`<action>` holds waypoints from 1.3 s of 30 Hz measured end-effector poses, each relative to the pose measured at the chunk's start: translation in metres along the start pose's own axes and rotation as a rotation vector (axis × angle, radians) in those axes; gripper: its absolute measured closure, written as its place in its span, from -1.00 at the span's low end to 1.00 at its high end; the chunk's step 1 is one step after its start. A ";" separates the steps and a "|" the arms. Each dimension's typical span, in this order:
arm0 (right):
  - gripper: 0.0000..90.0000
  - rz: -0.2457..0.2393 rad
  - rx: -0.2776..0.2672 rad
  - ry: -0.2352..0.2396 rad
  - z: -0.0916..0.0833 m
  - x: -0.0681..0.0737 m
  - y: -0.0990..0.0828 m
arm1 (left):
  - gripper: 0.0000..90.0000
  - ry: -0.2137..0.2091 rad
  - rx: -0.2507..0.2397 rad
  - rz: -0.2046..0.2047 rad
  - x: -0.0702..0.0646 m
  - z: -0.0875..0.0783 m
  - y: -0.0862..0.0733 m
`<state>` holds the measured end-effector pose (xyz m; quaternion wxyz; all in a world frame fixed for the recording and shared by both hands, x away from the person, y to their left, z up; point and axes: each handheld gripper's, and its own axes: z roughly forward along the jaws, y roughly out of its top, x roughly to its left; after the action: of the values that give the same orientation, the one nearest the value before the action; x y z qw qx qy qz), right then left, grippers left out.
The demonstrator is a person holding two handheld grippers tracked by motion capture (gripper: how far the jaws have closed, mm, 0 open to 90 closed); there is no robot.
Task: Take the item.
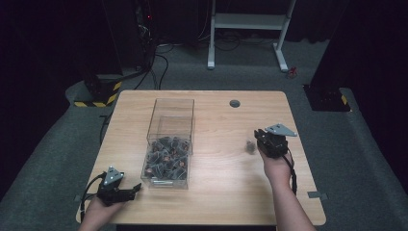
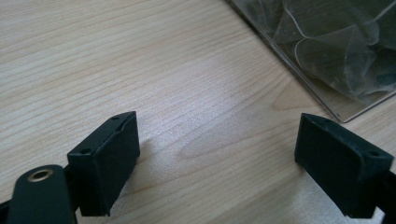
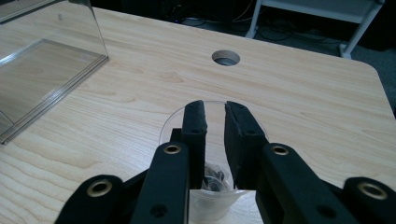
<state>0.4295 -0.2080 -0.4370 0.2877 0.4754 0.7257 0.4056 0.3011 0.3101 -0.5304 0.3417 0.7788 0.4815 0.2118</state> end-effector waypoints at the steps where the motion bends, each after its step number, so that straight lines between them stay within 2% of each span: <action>1: 0.70 0.000 0.000 0.001 0.000 0.000 0.000 | -0.68 0.000 0.000 0.000 0.000 0.000 0.000; 7: 0.60 -0.005 -0.005 -0.001 -0.001 0.000 0.001 | -0.68 -0.001 0.000 -0.002 0.000 0.000 0.000; 11: 0.43 0.003 -0.002 0.004 -0.002 0.001 0.002 | -0.68 -0.001 0.000 -0.002 0.000 0.000 0.000; 15: 0.35 -0.002 -0.004 0.011 -0.003 0.002 0.004 | -0.68 0.000 0.000 0.000 0.000 0.000 0.000; 19: 0.11 -0.008 -0.009 0.014 -0.005 0.007 0.004 | -0.68 0.000 0.000 0.000 0.000 0.000 0.000; 25: -0.07 -0.006 -0.012 0.026 -0.009 0.012 0.002 | -0.68 0.000 0.000 0.000 0.000 0.000 0.000; 34: -0.21 -0.011 -0.018 0.042 -0.016 0.023 -0.002 | -0.68 0.004 0.001 0.006 0.000 0.000 0.000; 39: -0.30 -0.017 -0.034 0.050 -0.023 0.034 -0.006 | -0.68 0.002 0.000 0.005 0.000 0.000 0.000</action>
<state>0.3951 -0.1852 -0.4314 0.2809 0.4539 0.7298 0.4272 0.3013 0.3104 -0.5303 0.3405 0.7798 0.4800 0.2134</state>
